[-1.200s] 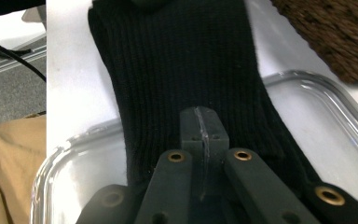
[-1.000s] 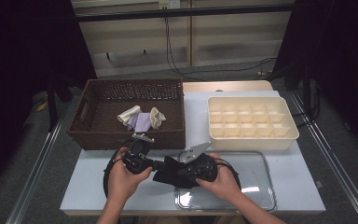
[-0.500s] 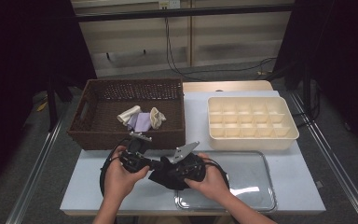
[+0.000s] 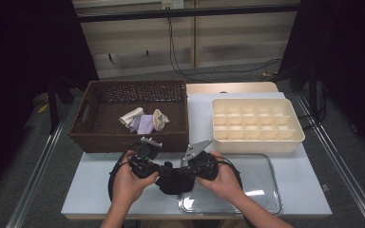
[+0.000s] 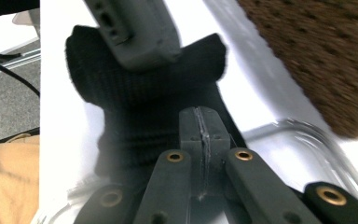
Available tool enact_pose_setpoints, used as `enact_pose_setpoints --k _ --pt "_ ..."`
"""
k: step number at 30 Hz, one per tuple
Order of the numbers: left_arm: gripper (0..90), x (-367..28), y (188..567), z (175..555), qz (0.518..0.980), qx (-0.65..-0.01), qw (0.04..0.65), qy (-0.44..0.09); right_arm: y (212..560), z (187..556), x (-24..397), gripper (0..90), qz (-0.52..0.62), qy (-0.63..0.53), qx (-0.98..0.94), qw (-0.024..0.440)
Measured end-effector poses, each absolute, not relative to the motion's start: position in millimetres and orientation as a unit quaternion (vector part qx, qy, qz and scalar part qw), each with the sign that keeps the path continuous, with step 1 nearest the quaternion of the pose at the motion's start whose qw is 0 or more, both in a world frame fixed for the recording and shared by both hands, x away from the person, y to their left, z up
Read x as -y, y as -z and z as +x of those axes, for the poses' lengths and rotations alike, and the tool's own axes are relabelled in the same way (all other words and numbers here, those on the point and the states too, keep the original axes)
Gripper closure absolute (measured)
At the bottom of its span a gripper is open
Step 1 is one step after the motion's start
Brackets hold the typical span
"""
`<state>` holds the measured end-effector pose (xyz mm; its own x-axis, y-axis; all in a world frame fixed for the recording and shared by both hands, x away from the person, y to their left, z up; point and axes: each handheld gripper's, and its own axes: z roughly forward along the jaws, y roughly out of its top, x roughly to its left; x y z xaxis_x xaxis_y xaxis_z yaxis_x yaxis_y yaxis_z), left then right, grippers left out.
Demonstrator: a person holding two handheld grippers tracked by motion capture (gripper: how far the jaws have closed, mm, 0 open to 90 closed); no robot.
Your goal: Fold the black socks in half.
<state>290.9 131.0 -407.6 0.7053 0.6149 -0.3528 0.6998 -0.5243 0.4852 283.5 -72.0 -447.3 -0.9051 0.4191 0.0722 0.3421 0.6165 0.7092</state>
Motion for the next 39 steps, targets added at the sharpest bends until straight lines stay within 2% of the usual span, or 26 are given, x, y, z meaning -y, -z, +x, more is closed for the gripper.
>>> enact_pose_setpoints --k 14,21,28,33,39 --pt "87.0 -101 426 285 0.882 -0.353 0.304 0.074 432 291 88 89.4 0.239 -0.404 -0.88 0.078" --pt "87.0 -92 433 282 0.882 -0.351 0.307 0.07 429 295 76 88.4 0.233 -0.415 -0.877 0.073" --pt "86.5 -95 432 281 0.884 -0.345 0.308 0.069 443 298 67 87.5 0.229 -0.399 -0.886 0.054" --pt "82.3 -100 426 281 0.879 -0.348 0.32 0.069 453 302 67 87.9 0.239 -0.394 -0.887 0.039" --pt "75.9 -113 412 282 0.864 -0.359 0.346 0.063 456 302 69 88.4 0.237 -0.389 -0.889 0.041"
